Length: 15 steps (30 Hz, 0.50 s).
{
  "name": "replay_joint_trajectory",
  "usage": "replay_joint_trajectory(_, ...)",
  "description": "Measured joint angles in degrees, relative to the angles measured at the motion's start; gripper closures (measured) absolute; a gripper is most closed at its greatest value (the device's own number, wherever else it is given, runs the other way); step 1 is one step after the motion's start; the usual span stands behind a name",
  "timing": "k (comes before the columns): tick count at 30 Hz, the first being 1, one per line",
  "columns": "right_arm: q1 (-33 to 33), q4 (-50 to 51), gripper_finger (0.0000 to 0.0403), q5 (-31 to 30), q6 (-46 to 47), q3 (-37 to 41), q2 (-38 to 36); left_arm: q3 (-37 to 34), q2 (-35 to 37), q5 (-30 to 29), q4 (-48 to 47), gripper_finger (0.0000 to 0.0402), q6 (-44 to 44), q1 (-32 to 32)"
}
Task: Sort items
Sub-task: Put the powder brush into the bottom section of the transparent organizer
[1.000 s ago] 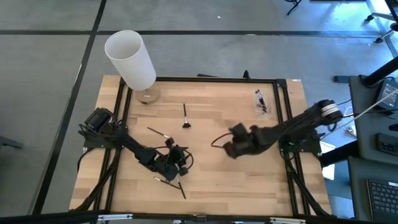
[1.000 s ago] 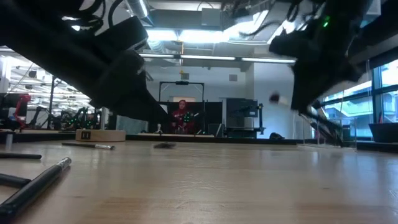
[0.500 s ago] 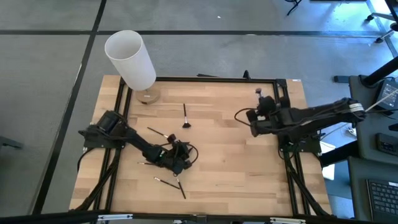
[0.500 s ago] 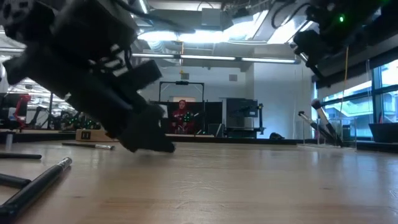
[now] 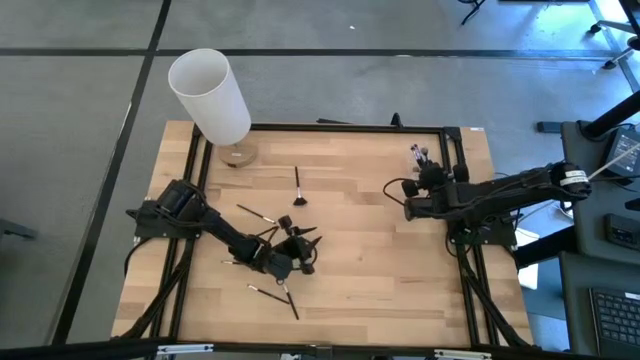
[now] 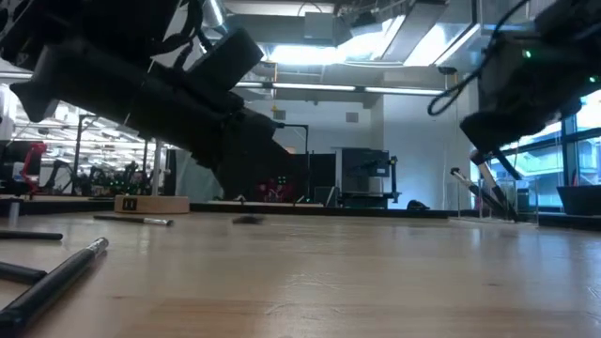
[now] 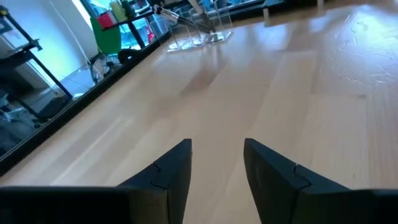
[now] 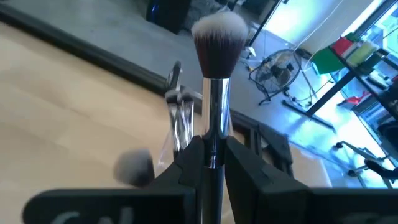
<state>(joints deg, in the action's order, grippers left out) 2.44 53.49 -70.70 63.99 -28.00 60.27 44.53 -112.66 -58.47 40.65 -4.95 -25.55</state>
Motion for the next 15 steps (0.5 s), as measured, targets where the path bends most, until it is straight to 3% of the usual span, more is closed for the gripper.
replay_joint_trajectory(8,0.08,-0.98,0.0345,1.33,0.02,2.41,-0.04,0.00,0.00,1.09,-0.56,0.0258,-4.21,-0.18)
replay_joint_trajectory(15,0.09,-1.40,0.0294,1.76,-2.49,0.44,-0.08,-0.02,0.00,-1.03,-0.59,0.0258,-4.76,-1.69)
